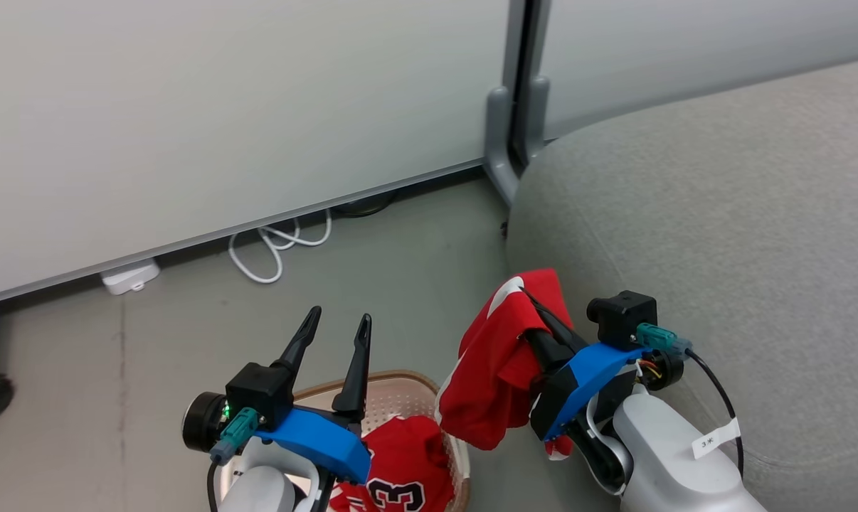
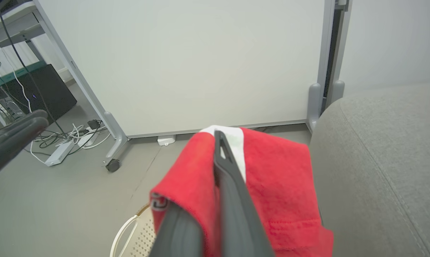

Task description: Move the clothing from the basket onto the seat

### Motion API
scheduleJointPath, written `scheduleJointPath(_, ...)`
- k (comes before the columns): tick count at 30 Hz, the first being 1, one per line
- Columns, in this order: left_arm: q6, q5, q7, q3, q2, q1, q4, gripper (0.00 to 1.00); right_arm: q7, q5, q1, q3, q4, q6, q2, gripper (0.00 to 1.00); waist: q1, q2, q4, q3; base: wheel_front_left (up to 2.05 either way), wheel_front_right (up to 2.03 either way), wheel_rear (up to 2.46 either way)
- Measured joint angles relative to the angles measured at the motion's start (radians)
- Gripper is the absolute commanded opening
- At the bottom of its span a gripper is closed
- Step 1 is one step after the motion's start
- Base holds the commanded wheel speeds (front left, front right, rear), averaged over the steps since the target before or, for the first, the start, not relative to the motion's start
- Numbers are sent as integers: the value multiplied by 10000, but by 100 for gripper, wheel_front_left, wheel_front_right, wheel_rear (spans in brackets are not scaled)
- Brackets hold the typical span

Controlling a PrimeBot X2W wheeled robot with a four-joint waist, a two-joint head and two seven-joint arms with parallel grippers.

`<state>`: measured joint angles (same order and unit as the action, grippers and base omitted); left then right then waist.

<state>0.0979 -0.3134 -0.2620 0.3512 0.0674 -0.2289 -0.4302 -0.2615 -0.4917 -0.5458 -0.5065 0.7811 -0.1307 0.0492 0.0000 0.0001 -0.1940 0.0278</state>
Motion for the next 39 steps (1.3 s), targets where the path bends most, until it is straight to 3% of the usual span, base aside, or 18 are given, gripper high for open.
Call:
scheduleJointPath(23,176,420,0,-201,-159,21,-4,100,-2,-253,7,-276,-209,0,2,0,1,0,-2858,267,0,0,0)
scheduleJointPath(30,219,441,0,-222,-167,14,-23,100,-4,-307,17,-336,-224,0,2,0,1,0,-3345,294,0,0,0)
scheduleJointPath(39,259,422,0,-48,-171,-100,-107,100,-4,-230,57,-36,-240,0,2,0,1,0,-3403,360,0,0,0)
